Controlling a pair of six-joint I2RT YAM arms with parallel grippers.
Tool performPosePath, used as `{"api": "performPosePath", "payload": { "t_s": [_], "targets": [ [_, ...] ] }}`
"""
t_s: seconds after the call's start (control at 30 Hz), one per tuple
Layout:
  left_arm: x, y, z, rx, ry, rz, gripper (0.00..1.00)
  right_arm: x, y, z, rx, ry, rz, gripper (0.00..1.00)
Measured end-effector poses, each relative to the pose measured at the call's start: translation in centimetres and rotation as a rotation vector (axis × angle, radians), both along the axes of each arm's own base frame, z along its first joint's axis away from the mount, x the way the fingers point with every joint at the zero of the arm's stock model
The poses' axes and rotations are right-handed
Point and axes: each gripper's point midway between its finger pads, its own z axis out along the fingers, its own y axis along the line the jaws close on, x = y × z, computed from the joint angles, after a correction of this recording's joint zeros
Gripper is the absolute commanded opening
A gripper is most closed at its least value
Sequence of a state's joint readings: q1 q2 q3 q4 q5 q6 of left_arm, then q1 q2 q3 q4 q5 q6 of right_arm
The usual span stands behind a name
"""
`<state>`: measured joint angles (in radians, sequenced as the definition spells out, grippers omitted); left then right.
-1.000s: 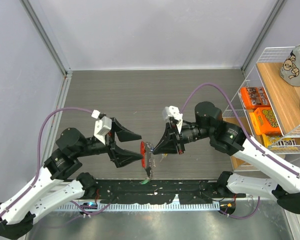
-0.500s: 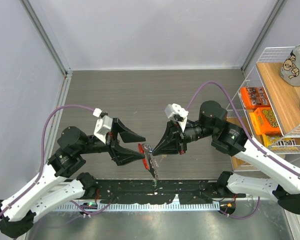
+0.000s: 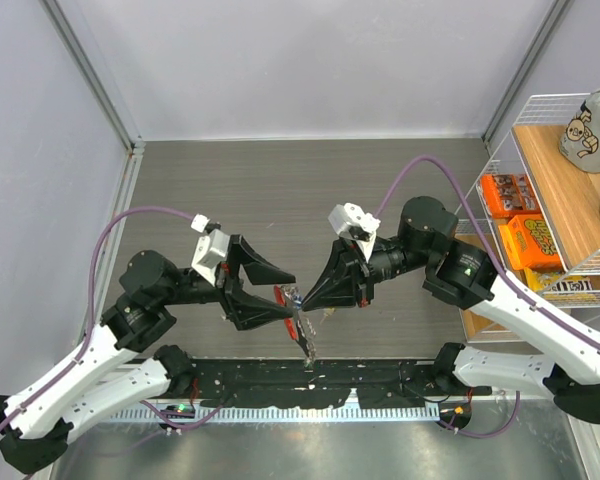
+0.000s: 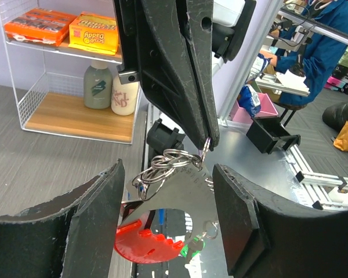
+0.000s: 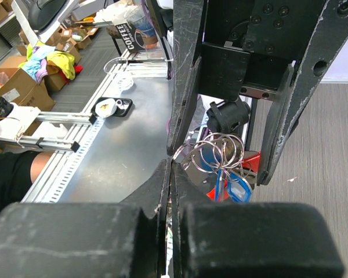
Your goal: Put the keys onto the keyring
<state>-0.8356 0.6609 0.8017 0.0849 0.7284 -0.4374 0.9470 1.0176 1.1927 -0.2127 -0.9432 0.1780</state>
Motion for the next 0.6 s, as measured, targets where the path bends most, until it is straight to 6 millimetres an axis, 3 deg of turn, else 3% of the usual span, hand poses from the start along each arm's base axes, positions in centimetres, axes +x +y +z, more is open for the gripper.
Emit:
{"api": "performPosePath", "payload": {
  "t_s": [0.37,0.6],
  "targets": [
    [-0.6,2.0,0.5,0.0,-0.032,0.066,0.73,0.5,0.0,-0.7,-0.032,-0.026,-0.035,0.06],
    [-1.5,2.8,1.5,-0.025,-0.056,0.06,0.51,0.8,0.1,-1.0,-0.04,-0.029,-0.049,0.06]
  ]
}}
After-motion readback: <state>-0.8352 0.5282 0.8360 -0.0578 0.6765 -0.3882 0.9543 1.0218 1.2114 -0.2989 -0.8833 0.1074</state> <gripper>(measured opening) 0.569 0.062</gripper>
